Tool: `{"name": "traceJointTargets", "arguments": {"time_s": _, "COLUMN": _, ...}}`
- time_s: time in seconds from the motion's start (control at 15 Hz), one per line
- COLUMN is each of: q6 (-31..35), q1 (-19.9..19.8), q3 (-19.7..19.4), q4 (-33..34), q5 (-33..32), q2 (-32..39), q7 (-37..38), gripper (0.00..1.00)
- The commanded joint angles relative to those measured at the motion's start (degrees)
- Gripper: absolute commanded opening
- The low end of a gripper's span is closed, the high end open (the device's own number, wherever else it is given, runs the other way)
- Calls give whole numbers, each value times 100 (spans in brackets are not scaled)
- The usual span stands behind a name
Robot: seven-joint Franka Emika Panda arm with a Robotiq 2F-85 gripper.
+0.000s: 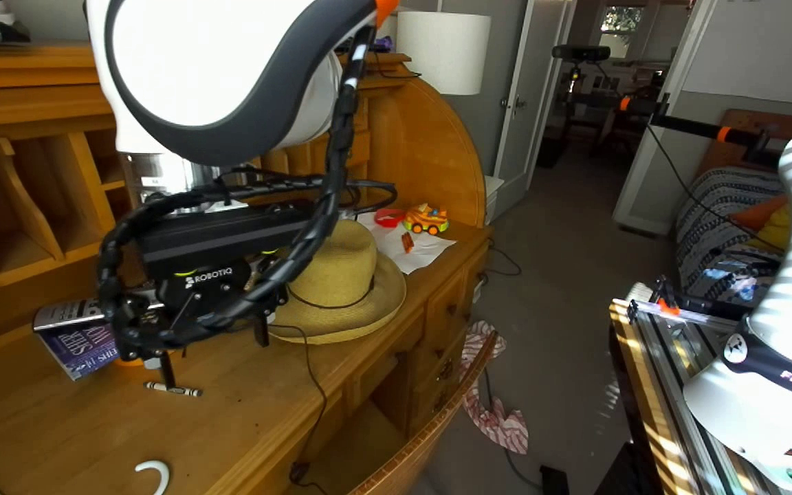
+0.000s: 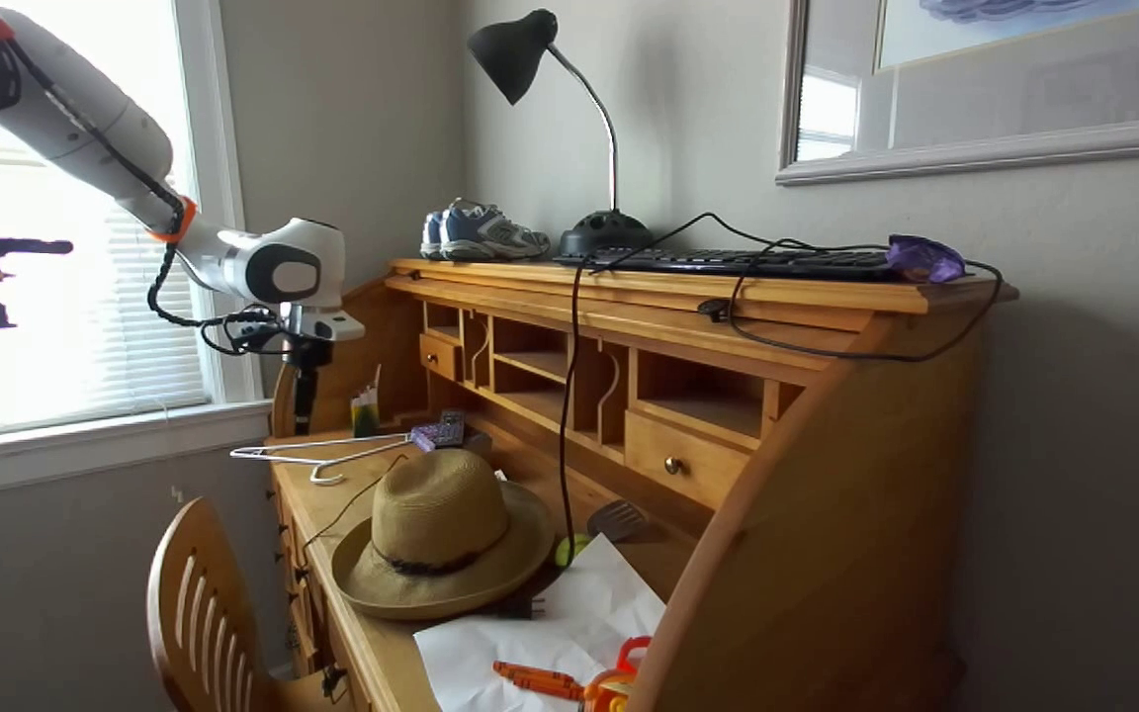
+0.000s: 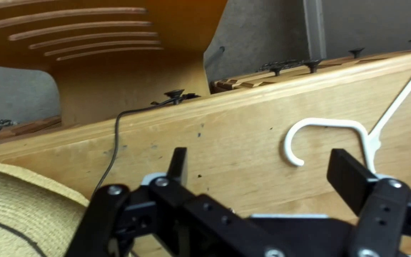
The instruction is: Hang the coat hanger on the chair
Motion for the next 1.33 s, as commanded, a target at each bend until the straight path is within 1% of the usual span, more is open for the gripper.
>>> {"name": "traceJointTargets", "arguments": {"time_s": 0.0, "q6": 14, "q1": 0, "q3": 133, "q4": 242, "q5": 603, "q2": 271, "q7": 101, "gripper": 100}}
{"name": "traceJointTargets", "arguments": {"time_s": 0.2, "q6": 175, "q1": 123, "q3": 37, "q4": 444, "q5": 772, "q2": 570, "q7": 586, "gripper": 100}}
{"name": "traceJointTargets", "arguments": {"time_s": 0.33, "q6": 359, "q1": 274, "q3": -120, "q4": 575, "q5": 564, "q2": 801, "q7": 1015, "gripper": 100}}
{"name": "traceJointTargets", "arguments": {"time_s": 0.6, "q6": 612, "q1": 516, "q3": -290, "q4": 910, "q5": 392, "q2": 1284, "q7": 1638, "gripper": 100}}
{"name": "traceJointTargets", "arguments": {"time_s": 0.73, "q6": 565, "q1": 626, "q3": -299, "q4": 1106, "q5": 275, "q2": 1522, "q7": 1689, "gripper": 100}}
{"name": "traceJointTargets", "arguments": {"time_s": 0.8, "q6": 463, "q1": 579, "q3": -213, "q4": 1147, "q5": 326, "q2": 1561, "q7": 1576, "gripper": 100}}
{"name": "traceJointTargets", "arguments": {"time_s": 0.87, "q6": 520, "q1": 485, "q3": -181, "q4": 881, "q5": 410, "q2": 1330, "q7": 1463, "gripper": 100}}
{"name": "traceJointTargets", "arguments": {"time_s": 1.0, "q6": 520, "q1": 546, "q3": -173, "q4": 985, "q5": 407, "q2": 1462, "q7": 1465, "gripper": 100}}
{"name": "traceJointTargets", "arguments": {"time_s": 1.2, "q6": 519, "q1": 547, "q3": -178, "q4": 1047, "q5": 406, "q2": 1496, "q7": 1466, "gripper": 100}}
{"name": "traceJointTargets", "arguments": {"time_s": 1.27, "q6": 521, "q1": 639, "q3": -285, "q4": 1089, "q5": 324, "q2": 1541, "q7": 1672, "gripper": 100}}
